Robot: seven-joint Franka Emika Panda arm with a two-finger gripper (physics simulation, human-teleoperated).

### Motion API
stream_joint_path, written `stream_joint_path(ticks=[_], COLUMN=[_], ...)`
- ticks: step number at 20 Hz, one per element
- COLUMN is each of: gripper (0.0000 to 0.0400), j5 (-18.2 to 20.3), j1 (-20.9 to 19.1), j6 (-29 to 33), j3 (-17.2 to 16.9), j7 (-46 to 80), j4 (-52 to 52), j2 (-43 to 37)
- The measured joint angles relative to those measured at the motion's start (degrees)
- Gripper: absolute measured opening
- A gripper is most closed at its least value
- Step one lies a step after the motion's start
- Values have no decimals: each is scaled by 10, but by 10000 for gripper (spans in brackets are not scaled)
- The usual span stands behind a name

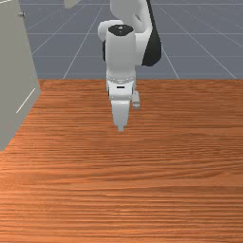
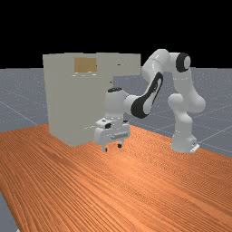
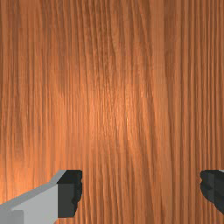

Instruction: Close the drawer

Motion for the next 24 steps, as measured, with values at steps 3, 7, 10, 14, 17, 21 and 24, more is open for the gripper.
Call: stream_joint_path(ticks=[3, 7, 10, 14, 17, 21, 24], gripper=[344, 144, 33, 5, 1, 0, 0], j5=[-18, -11, 41, 100, 119, 114, 82], j1=[2, 9, 8, -4, -5, -17, -33], j6=[-23, -291, -439, -472, -483, -487, -483], j3=[-18, -50, -81, -103, -108, -129, -155], j7=[28, 268, 633, 914, 942, 928, 919], j4=[-5, 58, 128, 132, 129, 99, 92], j2=[-1, -85, -162, -173, -183, -246, -256])
